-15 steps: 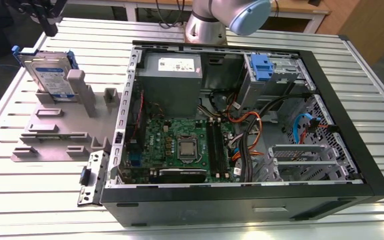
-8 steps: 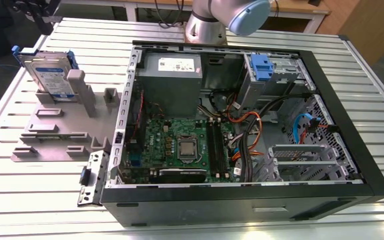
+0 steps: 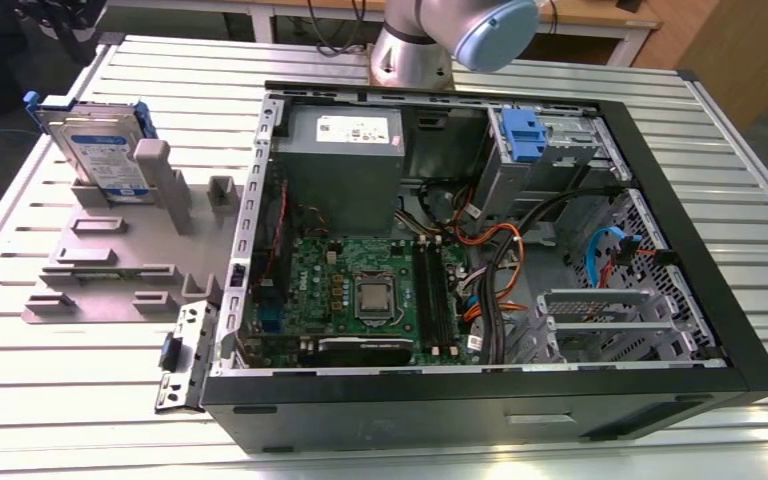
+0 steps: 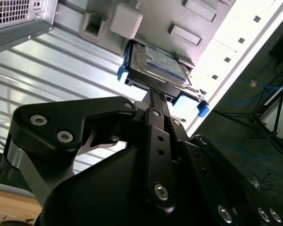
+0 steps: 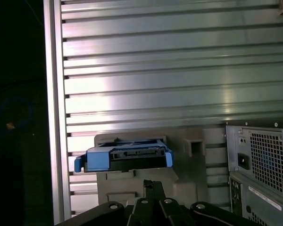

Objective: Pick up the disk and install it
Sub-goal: 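Reach for the disk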

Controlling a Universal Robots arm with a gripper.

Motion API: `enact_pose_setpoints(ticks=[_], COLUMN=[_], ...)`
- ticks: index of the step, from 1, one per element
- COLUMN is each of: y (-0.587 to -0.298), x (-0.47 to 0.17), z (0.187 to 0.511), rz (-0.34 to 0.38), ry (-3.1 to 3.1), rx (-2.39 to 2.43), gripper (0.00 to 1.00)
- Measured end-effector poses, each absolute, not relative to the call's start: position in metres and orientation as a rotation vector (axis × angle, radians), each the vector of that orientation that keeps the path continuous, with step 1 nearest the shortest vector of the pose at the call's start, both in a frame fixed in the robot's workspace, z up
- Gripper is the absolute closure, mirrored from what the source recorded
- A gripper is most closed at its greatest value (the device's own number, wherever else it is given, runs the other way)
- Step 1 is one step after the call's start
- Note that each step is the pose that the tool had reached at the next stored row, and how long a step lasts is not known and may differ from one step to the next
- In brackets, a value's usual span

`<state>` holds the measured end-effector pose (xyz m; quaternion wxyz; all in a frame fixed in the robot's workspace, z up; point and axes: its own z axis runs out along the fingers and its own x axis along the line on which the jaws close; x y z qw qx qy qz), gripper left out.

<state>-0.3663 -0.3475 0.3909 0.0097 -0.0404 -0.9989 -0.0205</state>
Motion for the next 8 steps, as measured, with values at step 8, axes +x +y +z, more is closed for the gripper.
enact_pose_setpoints(ticks=[8], y=[-0.343], x=[-0.380], z=[0.391], rz=[-0.064], ry=[-3.119], rx=[-0.126], gripper=[0.89])
